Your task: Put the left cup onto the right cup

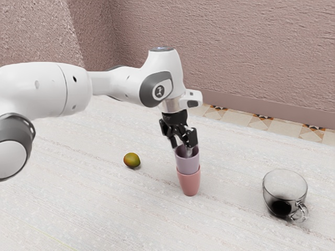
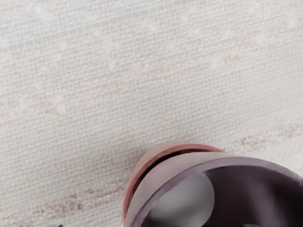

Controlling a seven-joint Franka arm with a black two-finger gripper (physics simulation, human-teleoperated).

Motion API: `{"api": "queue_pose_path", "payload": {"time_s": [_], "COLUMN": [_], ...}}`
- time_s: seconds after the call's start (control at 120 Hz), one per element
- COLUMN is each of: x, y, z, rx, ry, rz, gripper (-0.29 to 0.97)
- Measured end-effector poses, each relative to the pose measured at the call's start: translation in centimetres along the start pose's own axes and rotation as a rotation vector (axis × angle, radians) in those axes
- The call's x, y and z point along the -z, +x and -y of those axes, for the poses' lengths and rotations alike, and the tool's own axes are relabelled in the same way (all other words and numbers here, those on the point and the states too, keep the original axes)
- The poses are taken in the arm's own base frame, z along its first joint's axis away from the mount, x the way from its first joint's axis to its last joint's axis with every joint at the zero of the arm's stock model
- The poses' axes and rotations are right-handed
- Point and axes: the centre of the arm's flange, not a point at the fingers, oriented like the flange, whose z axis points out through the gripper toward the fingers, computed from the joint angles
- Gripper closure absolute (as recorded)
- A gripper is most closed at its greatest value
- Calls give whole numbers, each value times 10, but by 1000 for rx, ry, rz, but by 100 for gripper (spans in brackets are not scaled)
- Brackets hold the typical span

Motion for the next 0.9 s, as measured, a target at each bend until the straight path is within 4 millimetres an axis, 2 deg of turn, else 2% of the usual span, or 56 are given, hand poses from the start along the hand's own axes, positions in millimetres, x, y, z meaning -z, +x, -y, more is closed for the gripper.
{"api": "queue_pose_path", "payload": {"time_s": [0.167,0.258,0.325,0.55,0.6,0.658,0.758,0.9], "x": [51,76,99,162,178,197,209,209], "y": [-26,-40,-50,-75,-83,-94,-105,-109], "z": [-3,5,22,108,119,123,120,116], "rx": [-6,1,20,125,143,149,146,136], "ry": [-3,1,17,103,114,121,120,117], "rz": [-49,-72,-88,-113,-120,-129,-112,-83], "gripper": [8,5,4,1,1,1,0,0]}}
